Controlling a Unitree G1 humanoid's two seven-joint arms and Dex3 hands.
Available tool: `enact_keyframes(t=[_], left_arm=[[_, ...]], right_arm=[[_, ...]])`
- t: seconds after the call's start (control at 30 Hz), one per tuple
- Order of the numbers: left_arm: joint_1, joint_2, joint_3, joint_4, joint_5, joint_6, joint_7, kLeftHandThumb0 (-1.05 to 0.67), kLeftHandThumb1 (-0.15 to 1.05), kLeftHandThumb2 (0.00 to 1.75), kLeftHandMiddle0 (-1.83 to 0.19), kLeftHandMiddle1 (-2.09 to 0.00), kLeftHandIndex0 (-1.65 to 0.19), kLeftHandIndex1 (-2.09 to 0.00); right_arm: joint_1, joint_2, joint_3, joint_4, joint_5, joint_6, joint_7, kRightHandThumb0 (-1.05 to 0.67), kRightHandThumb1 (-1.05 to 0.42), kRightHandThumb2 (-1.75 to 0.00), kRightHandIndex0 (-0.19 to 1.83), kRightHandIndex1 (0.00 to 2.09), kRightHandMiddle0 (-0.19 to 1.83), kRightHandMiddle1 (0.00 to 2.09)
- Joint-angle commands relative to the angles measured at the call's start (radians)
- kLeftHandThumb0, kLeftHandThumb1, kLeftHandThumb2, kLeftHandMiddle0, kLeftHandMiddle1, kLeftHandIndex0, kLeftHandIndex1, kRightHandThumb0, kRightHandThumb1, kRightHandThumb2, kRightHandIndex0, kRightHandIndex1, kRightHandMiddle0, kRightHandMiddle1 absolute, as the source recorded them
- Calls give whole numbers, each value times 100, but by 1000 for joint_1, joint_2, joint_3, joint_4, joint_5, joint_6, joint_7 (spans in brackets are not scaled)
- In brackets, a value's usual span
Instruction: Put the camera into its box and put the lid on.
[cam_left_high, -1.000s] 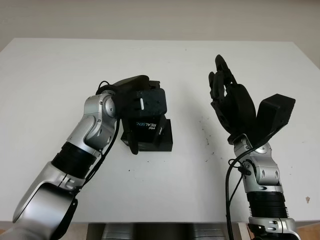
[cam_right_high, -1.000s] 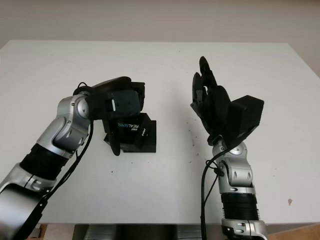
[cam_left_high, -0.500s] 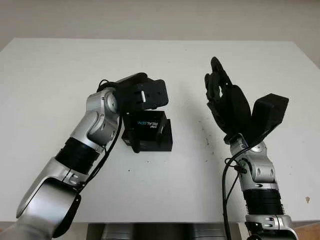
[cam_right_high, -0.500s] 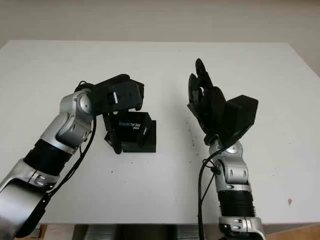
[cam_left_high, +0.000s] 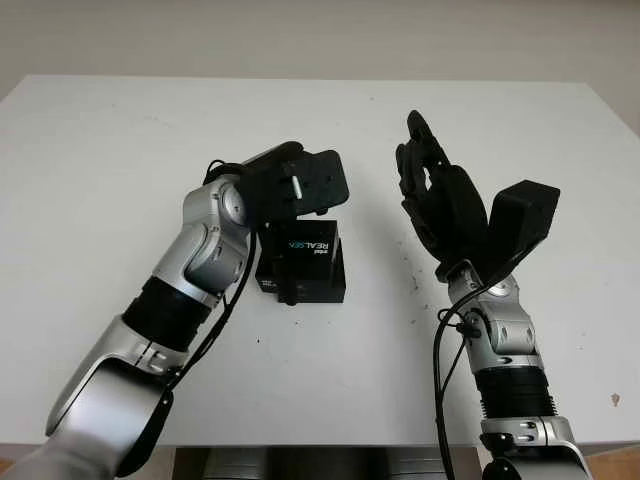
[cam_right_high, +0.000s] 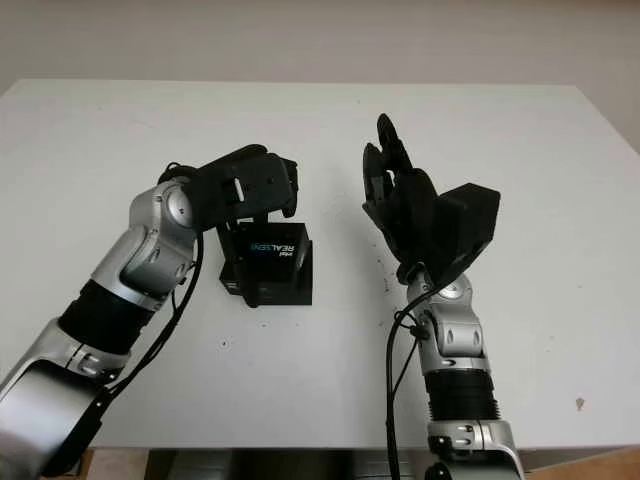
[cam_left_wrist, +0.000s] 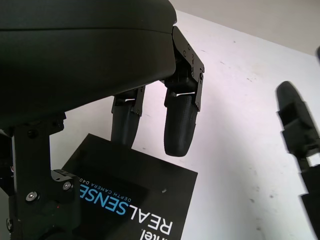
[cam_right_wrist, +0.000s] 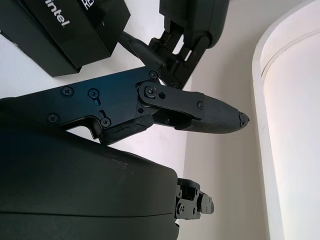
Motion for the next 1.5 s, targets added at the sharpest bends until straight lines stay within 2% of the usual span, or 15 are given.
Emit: enact_keyframes(t=[0.0,0.1,0.3,0.73,0.87,0.93,1.0,1.07,1.13,1.2,1.23,1.27,1.3,1.4,1.47], left_arm=[[-16,-28,-7,-15,-7,20,9,-26,105,13,-46,-185,-30,-200],[-25,-49,-17,-13,-5,32,22,-27,105,12,-44,-183,-27,-201],[-29,-59,-48,-13,21,-1,59,-34,105,16,-35,-156,-29,-186],[-22,-65,-53,36,35,-6,111,-33,105,12,-30,-134,-31,-189],[-9,-52,-52,42,37,-20,121,-33,105,12,-29,-143,-26,-190],[-1,-42,-55,41,43,-26,124,-34,105,14,-21,-164,-25,-202],[14,-36,-47,27,45,-27,129,-36,105,15,-13,-200,-35,-208],[37,-30,-21,-11,25,-22,121,-39,105,16,-1,-207,-4,-208],[66,-17,19,-67,-23,-23,91,-42,105,20,9,-181,14,-180],[101,-9,67,-116,-82,-30,75,-44,105,24,4,-113,18,-134],[123,-9,92,-135,-111,-47,81,-47,105,25,-4,-70,18,-109],[148,-11,116,-157,-140,-58,89,-49,105,26,-10,-49,18,-99],[172,-16,142,-180,-169,-61,96,-52,105,27,-12,-33,19,-90],[240,-21,197,-253,-240,-39,100,-54,105,28,-1,-13,19,-72],[286,-21,234,-300,-284,-25,103,-55,105,29,-4,-12,19,-66]], right_arm=[[-28,5,2,13,-3,-21,6,-69,-105,-60,-9,5,-6,3],[-37,11,0,41,-2,-46,8,-69,-105,-61,-9,5,-5,4],[-52,18,-2,89,2,-97,26,-68,-105,-62,-9,6,-5,4],[-41,15,-5,87,-2,-106,19,-67,-105,-61,-7,6,-4,4],[-36,9,-6,84,-5,-105,20,-67,-105,-61,-7,6,-4,4],[-33,5,-9,83,-2,-105,26,-67,-105,-61,-7,6,-4,4],[-29,1,-11,80,0,-104,31,-66,-105,-61,-7,6,-4,4],[-25,-3,-14,76,2,-103,36,-65,-105,-62,-8,6,-5,4],[-21,-8,-16,74,2,-103,41,-64,-105,-63,-8,6,-5,3],[-20,-12,-18,70,-2,-96,41,-66,-105,-63,-7,6,-4,4],[-19,-17,-19,68,-3,-91,43,-66,-105,-62,-8,6,-5,4],[-18,-21,-20,66,-3,-86,47,-67,-105,-62,-8,6,-5,3],[-16,-24,-21,61,-1,-80,48,-67,-105,-62,-8,5,-5,3],[-10,-34,-20,41,-2,-64,52,-68,-105,-61,-8,5,-5,4],[-6,-39,-21,24,0,-46,52,-68,-105,-60,-9,5,-5,4]])
